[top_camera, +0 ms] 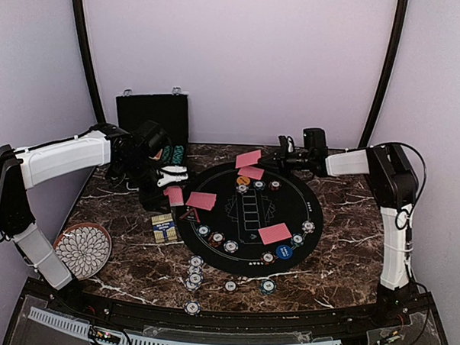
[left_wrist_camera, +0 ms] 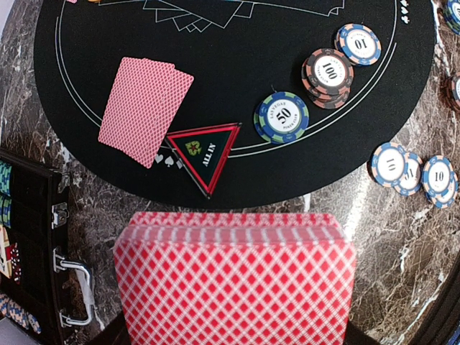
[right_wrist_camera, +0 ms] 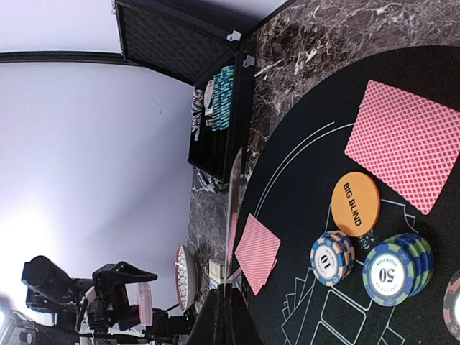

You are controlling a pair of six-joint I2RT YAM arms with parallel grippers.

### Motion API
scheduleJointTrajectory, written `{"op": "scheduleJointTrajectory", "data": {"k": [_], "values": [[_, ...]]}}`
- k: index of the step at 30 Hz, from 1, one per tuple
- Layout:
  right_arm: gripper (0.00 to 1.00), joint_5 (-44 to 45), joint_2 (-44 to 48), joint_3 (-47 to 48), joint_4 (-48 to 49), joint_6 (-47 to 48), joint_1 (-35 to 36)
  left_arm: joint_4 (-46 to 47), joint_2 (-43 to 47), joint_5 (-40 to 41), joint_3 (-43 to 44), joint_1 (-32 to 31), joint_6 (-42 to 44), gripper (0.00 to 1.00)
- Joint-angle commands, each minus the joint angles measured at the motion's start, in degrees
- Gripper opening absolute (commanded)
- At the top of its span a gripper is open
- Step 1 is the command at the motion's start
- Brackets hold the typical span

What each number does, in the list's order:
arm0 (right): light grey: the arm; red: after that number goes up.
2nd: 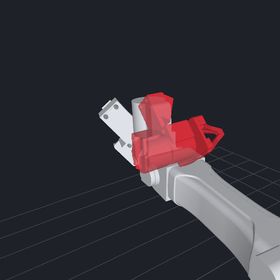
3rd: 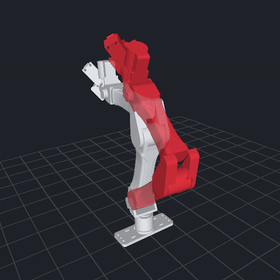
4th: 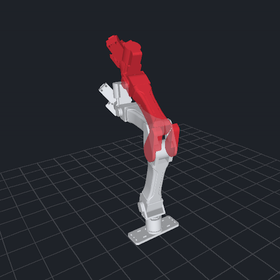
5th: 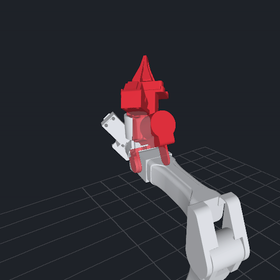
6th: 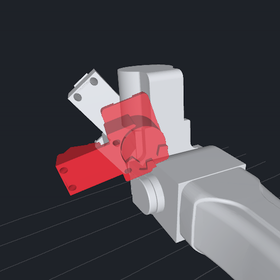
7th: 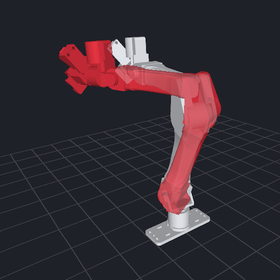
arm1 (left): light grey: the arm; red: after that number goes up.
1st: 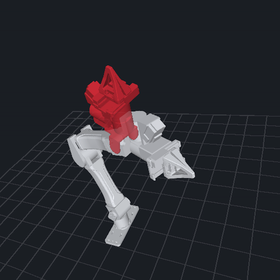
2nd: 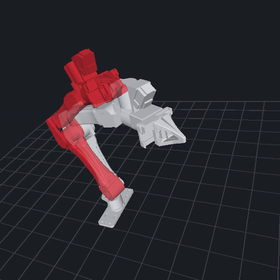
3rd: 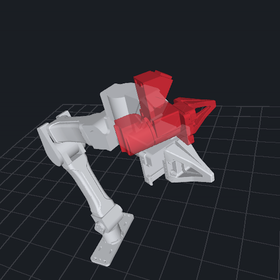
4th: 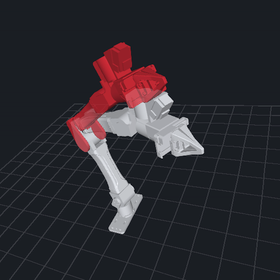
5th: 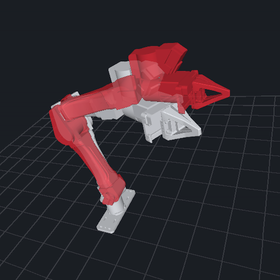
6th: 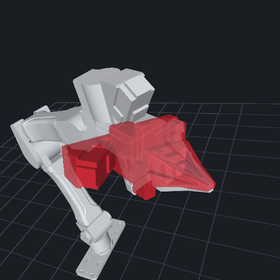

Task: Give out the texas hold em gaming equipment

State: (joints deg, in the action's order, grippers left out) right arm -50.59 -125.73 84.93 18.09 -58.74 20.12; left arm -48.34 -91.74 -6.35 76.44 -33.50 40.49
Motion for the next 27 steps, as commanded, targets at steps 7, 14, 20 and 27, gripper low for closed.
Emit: {"op": "scheduleJointTrajectory", "data": {"k": [7,14,20,27], "values": [[0.00,4.27,-8.71,11.78,-12.18,6.91,-0.48,-0.35,2.41,-0.08,-0.24,0.28,0.81,0.00],[0.00,6.66,-11.87,15.54,-13.36,7.03,-1.30,-0.35,2.11,-0.04,-0.33,0.29,1.03,0.00],[0.15,7.65,-12.91,16.86,-15.30,7.67,-1.40,-0.39,1.87,-0.29,-0.45,0.28,0.82,0.00],[0.37,10.94,-9.61,17.09,-21.95,12.89,-1.37,-0.25,2.07,-0.31,-0.90,0.27,0.85,0.00]]}}
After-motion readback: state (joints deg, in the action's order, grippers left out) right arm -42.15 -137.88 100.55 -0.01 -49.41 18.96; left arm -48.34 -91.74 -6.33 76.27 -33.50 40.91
